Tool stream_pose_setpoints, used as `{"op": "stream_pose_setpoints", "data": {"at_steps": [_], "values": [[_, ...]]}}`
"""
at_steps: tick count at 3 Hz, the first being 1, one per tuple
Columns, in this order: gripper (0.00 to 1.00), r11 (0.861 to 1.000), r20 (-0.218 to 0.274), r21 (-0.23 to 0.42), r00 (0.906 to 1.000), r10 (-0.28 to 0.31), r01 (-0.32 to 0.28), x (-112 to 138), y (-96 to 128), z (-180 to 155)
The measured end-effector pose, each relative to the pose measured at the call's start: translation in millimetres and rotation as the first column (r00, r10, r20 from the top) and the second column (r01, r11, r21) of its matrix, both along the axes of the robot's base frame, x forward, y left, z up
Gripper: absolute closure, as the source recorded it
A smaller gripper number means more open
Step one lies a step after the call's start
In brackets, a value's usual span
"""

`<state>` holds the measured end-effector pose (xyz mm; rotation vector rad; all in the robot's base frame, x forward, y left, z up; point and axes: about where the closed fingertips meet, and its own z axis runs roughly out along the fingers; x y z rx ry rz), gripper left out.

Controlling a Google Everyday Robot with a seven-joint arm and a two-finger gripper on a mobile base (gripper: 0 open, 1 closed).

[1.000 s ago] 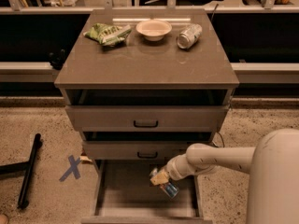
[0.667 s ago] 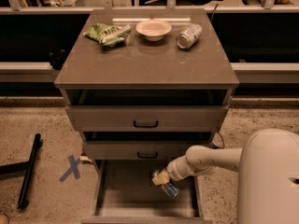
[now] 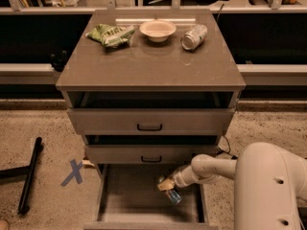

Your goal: Place redbull can into bottom drawer

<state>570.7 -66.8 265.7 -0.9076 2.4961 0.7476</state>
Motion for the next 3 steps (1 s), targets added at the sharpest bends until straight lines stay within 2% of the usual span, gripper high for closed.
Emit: {"op": "stream_pose_setpoints", "data": {"at_steps": [1,3], "values": [[1.00,0.999,-0.044,0.041,0.9989,-0.014,0.016,9,14,-45],[1.00,0.999,-0.077,0.032,0.9968,-0.022,0.024,-4,24,-55]]}}
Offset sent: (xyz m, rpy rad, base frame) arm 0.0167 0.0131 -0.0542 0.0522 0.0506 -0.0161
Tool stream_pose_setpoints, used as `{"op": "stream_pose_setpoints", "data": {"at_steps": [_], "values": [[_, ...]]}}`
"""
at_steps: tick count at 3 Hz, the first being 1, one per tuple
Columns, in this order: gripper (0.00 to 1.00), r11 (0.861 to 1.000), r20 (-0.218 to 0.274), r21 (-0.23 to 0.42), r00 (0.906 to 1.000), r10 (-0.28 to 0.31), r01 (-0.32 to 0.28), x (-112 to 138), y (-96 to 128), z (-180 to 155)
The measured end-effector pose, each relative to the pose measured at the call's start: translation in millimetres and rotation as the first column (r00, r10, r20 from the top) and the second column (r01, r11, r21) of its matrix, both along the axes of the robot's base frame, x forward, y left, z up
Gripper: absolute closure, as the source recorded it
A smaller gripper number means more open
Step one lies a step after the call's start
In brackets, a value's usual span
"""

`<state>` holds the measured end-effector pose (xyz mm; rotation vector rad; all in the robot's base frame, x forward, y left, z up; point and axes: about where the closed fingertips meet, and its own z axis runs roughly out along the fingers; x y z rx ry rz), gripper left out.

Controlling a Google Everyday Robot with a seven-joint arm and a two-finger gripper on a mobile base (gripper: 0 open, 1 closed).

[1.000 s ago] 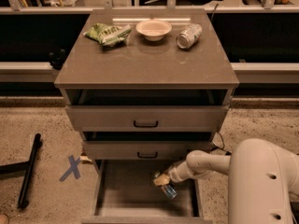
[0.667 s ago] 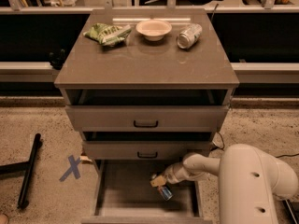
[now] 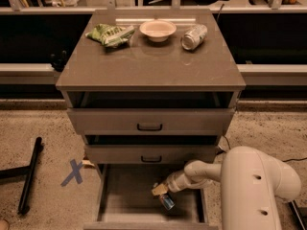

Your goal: Place redbull can into bottom drawer

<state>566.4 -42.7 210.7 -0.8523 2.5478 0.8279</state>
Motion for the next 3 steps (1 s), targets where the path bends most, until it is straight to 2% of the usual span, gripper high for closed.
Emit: {"op": "stream_pose_setpoints", "data": {"at_steps": [1,2,3], "values": [[0.82,1.000,-0.013,-0.028,0.9999,-0.008,0.007,-1,3,-3],[0.51,0.999,-0.028,-0.046,0.9995,-0.015,0.014,-3,4,-10],[0.28,0.999,-0.034,-0.047,0.9992,-0.023,0.021,-3,2,-14]]}}
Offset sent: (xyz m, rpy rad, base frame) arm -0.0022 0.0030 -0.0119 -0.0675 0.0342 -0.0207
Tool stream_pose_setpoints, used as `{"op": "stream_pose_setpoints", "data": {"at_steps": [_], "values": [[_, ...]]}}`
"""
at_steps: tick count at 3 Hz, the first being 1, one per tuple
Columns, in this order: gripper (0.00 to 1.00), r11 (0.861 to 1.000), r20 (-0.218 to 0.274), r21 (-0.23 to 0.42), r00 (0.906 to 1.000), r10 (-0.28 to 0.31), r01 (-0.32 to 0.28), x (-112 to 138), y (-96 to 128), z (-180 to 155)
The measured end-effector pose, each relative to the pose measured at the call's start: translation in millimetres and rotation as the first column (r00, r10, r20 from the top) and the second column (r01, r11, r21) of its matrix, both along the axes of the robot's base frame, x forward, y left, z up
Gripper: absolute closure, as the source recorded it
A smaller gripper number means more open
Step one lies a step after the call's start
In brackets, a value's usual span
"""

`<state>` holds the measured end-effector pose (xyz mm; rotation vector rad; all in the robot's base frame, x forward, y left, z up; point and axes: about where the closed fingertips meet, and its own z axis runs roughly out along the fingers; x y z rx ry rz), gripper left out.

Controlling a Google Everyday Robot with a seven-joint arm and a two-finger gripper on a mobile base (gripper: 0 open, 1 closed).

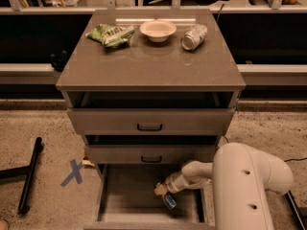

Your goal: Place redbull can into bottom drawer

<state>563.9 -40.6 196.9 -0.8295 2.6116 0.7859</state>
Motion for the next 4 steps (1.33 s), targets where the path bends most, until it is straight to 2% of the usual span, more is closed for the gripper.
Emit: {"op": "stream_pose_setpoints", "data": {"at_steps": [1,2,3,4], "values": [[0.04,0.999,0.006,0.023,0.9992,-0.039,0.039,-1,-11,-2],[0.00,0.993,0.030,0.045,0.9939,-0.106,0.105,-8,-39,6],[0.00,0.982,0.075,0.067,0.9808,-0.180,0.175,-18,-75,22],[0.00,0.970,0.130,0.094,0.9636,-0.233,0.222,-26,-113,47]]}}
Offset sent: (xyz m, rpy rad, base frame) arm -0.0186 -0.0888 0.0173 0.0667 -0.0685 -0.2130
